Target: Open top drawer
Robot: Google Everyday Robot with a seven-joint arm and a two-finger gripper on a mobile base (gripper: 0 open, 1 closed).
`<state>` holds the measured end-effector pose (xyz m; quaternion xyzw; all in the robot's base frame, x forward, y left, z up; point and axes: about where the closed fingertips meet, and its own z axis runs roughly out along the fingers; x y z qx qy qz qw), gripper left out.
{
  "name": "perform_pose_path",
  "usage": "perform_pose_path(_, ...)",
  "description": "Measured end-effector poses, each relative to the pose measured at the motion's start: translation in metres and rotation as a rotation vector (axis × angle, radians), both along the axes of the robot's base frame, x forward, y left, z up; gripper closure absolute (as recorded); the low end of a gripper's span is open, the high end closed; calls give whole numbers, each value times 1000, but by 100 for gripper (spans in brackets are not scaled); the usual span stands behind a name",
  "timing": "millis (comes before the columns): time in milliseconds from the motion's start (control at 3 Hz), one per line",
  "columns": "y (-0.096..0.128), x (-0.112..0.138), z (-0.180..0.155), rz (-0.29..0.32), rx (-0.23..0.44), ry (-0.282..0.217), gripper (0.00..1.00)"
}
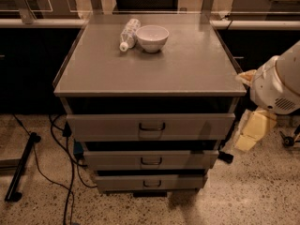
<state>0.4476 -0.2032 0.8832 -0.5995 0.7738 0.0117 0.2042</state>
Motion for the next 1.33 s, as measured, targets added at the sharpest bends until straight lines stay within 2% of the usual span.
perform_pose_path(333, 7, 1, -61, 17, 30, 74, 0)
perform_pose_path(667, 7, 1, -73, 17, 31, 76, 0)
perform_pose_path(1000, 13, 4, -97, 20, 84, 63, 0)
perform_pose_path(1333, 27, 17, -120, 52, 139, 18, 0)
